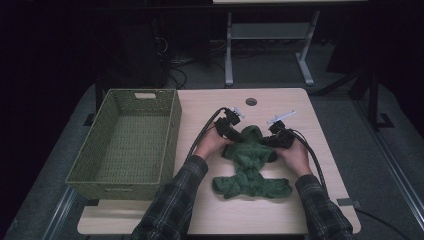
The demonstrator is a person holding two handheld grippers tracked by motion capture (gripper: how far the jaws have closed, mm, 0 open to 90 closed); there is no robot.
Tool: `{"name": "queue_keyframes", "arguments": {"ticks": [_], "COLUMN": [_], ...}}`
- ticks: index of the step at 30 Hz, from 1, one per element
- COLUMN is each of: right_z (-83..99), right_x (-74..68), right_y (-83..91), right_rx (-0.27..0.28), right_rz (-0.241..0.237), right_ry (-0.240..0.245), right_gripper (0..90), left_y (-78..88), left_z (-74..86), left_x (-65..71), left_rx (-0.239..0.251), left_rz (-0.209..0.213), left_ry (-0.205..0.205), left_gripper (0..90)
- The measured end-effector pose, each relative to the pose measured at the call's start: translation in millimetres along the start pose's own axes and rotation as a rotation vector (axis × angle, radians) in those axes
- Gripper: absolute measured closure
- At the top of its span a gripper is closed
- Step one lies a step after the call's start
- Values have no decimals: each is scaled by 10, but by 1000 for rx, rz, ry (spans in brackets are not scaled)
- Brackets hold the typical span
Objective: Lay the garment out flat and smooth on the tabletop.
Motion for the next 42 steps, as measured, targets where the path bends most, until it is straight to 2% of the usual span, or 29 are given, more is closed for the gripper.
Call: {"name": "queue_keyframes", "arguments": {"ticks": [2, 3, 4, 7, 9, 10, 11, 13, 14, 16, 18, 19, 20, 23, 26, 28, 30, 31, 33, 35, 36, 37, 38, 39, 42], "right_z": [0, 0, 0, -10, -40, -50, -50, -58, -55, -50, -40, -40, -38, -30, -20, -18, -18, -6, 11, 13, 16, 16, 15, 3, -34], "right_x": [-5, -6, -6, -5, -17, -19, -19, -9, 6, 21, 42, 38, 32, 38, 58, 91, 105, 125, 140, 148, 155, 155, 159, 164, 168], "right_y": [18, 31, 31, 87, 160, 182, 182, 248, 261, 269, 246, 216, 183, 108, 28, 4, -7, -22, -27, -22, -9, -9, 11, 80, 214], "right_rx": [0, 1, 1, 21, 44, 54, 54, 83, 89, 98, 106, 100, 92, 75, 69, 79, 79, 67, 69, 68, 68, 68, 73, 100, 149], "right_rz": [0, 3, 3, 8, 23, 31, 31, 42, 42, 39, 25, 32, 39, 55, 75, 90, 93, 92, 82, 76, 58, 58, 52, 30, 37], "right_ry": [2, 4, 4, 2, 10, 16, 16, 9, 7, 4, 1, 8, 13, 34, 41, 35, 34, 24, 7, -1, -16, -16, -21, -41, -41], "right_gripper": [865, 867, 867, 869, 870, 870, 870, 871, 872, 873, 873, 872, 872, 873, 873, 872, 869, 861, 843, 824, 747, 747, 723, 683, 659], "left_y": [41, 41, 55, 96, 135, 189, 189, 237, 284, 302, 314, 321, 321, 297, 251, 175, 139, 119, 114, 119, 144, 144, 170, 203, 364], "left_z": [54, 54, 75, 138, 177, 222, 222, 273, 321, 337, 355, 354, 354, 360, 377, 395, 399, 401, 394, 392, 390, 390, 391, 387, 333], "left_x": [-2, -2, -4, -16, -31, -61, -61, -88, -113, -118, -98, -72, -72, -60, -81, -93, -81, -62, -52, -54, -67, -67, -74, -78, -59], "left_rx": [-13, -13, -21, -18, -12, 10, 10, 46, 64, 66, 75, 71, 71, 86, 85, 68, 62, 61, 62, 62, 70, 70, 81, 92, 139], "left_rz": [5, 5, -1, -20, -42, -67, -67, -85, -112, -121, -161, -211, -211, -256, -251, -231, -227, -236, -237, -235, -234, -234, -226, -224, -224], "left_ry": [6, 6, 6, 17, 25, 41, 41, 76, 79, 75, 56, 33, 33, 23, 32, 31, 30, 13, 10, 14, 33, 33, 43, 52, 59], "left_gripper": [729, 797, 797, 871, 877, 878, 880, 884, 886, 888, 891, 892, 892, 892, 890, 888, 885, 877, 863, 832, 731, 691, 691, 643, 600]}}
Point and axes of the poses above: each handheld gripper's, and its own axes: y roughly backward along the jaws, z roughly out of its underside, x roughly to its right, the point moved 1 cm from there along -y, roughly forward along the jaws, and after that the axes turned 4 degrees about -x, right-handed, at the moved point
